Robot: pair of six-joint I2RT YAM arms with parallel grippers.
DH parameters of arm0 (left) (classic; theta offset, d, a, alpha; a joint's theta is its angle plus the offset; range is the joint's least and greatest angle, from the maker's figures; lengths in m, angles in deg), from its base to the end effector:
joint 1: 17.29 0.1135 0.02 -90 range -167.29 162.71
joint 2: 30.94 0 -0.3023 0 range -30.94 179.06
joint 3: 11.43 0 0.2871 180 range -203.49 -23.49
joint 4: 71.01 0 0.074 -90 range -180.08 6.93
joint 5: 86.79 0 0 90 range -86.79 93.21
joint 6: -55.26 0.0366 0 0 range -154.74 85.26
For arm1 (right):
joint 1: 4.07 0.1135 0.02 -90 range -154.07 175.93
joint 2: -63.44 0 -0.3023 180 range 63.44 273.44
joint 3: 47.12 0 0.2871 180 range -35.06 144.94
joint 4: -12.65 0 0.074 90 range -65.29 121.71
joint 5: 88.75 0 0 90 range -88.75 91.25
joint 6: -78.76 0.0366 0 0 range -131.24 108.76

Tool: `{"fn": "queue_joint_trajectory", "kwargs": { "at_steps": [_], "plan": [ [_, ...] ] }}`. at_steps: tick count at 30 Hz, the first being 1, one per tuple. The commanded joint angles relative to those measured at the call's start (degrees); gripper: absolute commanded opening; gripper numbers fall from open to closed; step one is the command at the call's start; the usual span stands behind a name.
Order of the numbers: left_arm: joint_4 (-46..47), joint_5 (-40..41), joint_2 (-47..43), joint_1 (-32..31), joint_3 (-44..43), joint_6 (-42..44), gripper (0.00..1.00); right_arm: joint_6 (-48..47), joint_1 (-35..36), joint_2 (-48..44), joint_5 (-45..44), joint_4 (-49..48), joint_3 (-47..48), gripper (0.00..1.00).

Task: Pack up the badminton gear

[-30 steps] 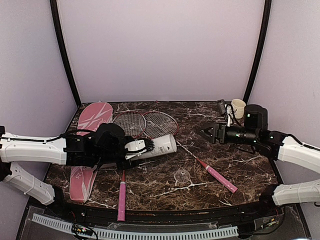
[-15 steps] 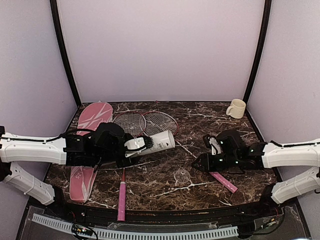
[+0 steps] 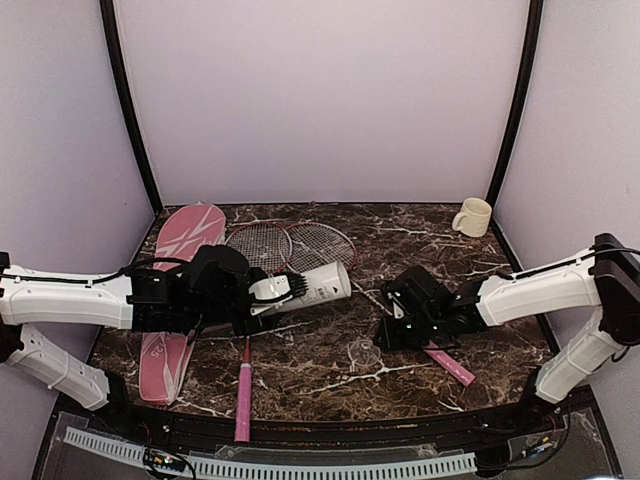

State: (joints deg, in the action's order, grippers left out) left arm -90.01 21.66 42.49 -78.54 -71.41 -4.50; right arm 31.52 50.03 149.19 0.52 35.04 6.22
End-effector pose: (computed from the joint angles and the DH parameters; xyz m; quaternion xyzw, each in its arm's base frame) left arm 0.1567 -0.2616 0.2781 0.5658 0.6590 0.0084 0.4954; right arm 0.1785 0.2458 0.1707 -0.0923 0.9487 0.2222 0.2052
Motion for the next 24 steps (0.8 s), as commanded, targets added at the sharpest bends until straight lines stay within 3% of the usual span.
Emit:
{"fn": "queue_joint_trajectory", "kwargs": {
  "at_steps": [1,20,24],
  "plan": [
    [0.8,-0.4,-0.9,0.1,-0.6,0.0,0.63,-1.3,1.0,2.1,-2.0,0.5,1.8,0.2],
    [0.5,-0.9,-0.6,0.1,-0.7,-0.2,0.63,-1.7,3.2,9.1,-7.3,3.7,5.3,0.11],
    [0.5,-0.6,-0.8,0.1,-0.8,-0.1,0.63,-1.1,3.5,9.7,-8.5,4.2,5.9,0.02]
  ]
}}
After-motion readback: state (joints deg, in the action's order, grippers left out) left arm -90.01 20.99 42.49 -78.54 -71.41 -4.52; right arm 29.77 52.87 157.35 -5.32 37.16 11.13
